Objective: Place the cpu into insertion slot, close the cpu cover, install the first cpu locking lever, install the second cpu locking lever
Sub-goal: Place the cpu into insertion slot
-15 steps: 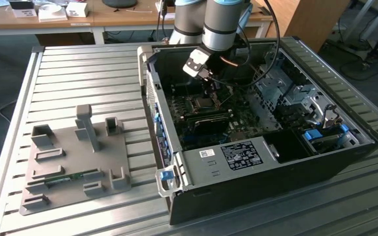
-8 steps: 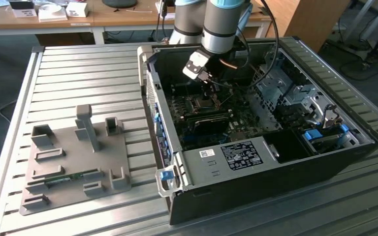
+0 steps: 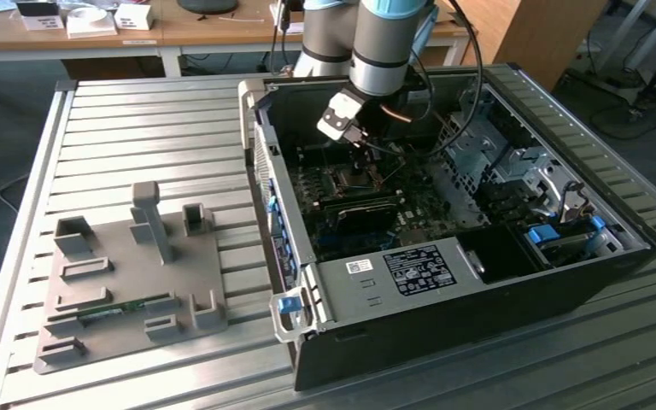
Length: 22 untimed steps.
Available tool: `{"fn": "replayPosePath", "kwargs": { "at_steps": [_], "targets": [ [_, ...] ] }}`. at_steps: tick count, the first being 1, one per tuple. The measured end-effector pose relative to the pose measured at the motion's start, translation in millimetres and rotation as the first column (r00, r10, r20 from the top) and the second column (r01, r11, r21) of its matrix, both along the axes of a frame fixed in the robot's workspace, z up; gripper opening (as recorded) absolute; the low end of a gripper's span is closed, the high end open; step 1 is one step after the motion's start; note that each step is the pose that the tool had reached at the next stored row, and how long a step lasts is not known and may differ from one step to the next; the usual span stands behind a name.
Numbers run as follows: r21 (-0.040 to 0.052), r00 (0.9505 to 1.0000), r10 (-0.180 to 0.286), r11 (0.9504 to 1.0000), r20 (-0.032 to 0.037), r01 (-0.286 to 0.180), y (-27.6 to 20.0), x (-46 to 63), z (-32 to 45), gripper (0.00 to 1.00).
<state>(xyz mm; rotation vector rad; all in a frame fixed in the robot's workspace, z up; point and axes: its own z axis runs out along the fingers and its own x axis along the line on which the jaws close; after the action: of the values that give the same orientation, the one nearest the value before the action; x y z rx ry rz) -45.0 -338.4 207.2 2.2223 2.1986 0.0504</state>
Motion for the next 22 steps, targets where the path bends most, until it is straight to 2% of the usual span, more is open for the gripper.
{"fn": "replayPosePath", "kwargs": {
  "at_steps": [9,22],
  "targets": [
    [0.0001,1.0000,0.000,1.0000,0.0000,0.000,0.0,0.1,-6.2,0.11],
    [-0.0002,1.0000,0.000,1.0000,-0.0002,0.000,0.0,0.0,-8.6,0.11]
  ]
}}
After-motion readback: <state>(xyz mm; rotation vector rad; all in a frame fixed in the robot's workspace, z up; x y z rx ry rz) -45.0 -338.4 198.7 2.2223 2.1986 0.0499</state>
